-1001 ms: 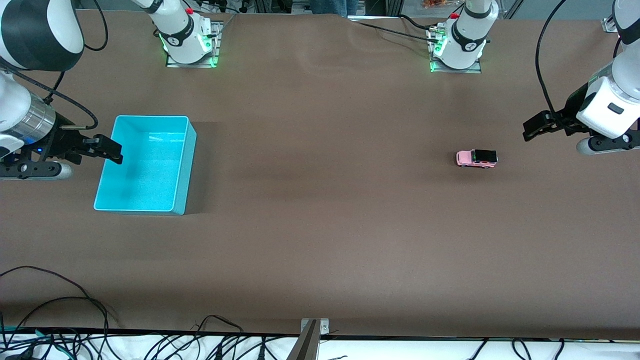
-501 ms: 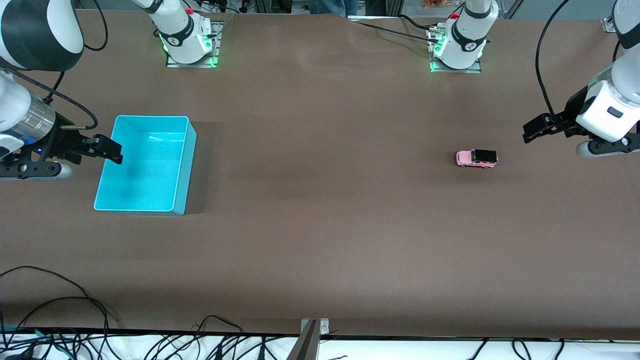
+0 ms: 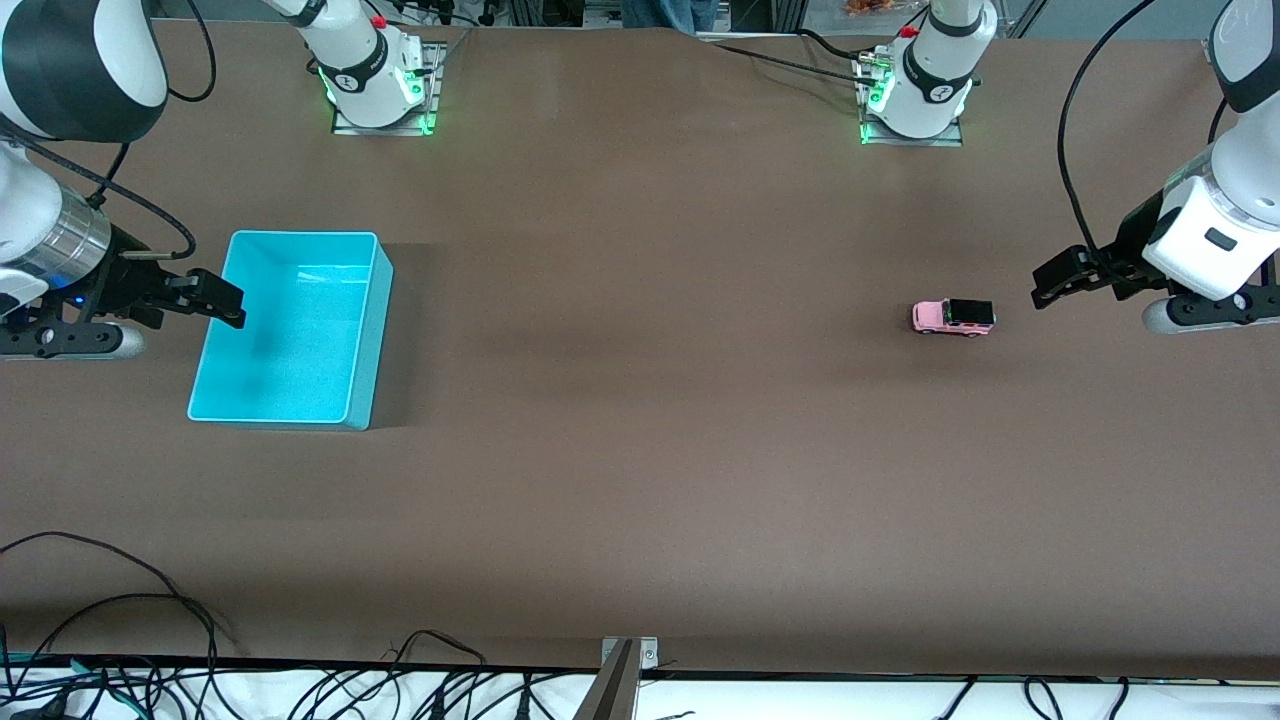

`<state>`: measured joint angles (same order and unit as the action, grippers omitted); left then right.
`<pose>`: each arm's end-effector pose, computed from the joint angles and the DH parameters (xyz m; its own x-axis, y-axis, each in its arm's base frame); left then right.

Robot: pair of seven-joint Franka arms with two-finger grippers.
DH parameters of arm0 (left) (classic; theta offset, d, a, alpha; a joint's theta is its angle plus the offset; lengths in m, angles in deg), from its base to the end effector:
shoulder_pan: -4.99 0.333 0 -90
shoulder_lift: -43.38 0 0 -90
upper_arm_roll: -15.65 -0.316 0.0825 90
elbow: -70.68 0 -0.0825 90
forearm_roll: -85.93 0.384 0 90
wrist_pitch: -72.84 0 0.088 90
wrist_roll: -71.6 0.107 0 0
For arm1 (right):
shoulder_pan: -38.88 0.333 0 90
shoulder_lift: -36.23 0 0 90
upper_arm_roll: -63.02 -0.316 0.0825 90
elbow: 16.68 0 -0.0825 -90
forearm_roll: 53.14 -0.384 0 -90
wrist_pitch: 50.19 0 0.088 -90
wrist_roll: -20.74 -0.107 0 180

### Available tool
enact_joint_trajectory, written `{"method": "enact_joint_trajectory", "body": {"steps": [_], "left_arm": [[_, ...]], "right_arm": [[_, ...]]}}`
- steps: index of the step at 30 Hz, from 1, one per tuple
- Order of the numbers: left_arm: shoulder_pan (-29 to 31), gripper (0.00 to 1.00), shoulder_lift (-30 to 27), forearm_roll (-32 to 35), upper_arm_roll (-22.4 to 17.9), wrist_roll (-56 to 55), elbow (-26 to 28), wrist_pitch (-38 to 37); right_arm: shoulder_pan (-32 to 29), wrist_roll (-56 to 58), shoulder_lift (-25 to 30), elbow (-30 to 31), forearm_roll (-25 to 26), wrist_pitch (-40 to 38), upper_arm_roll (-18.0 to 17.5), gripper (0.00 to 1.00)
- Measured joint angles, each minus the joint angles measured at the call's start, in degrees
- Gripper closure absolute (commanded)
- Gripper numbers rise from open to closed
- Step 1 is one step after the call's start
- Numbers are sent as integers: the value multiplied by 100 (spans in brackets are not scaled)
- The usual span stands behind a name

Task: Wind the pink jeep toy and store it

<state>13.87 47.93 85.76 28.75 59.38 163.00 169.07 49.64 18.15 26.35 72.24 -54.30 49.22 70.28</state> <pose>0.5835 -0.0386 0.5706 0.9901 0.1400 -0.0133 0.1402 -0.9899 0.0185 0.6148 0.0453 0.5476 0.9998 0.0147 0.0121 0.0147 -0.9999 0.0011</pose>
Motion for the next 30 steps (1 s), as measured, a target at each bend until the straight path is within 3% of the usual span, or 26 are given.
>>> {"method": "enact_joint_trajectory", "body": {"steps": [22, 30], "left_arm": [[662, 0, -120, 2, -166, 3, -348, -341], [704, 0, -246, 115, 7, 3, -349, -742]], "right_arm": [[-2, 0, -2, 0, 0, 0, 3, 0], [-2, 0, -2, 0, 0, 1, 3, 0]]}}
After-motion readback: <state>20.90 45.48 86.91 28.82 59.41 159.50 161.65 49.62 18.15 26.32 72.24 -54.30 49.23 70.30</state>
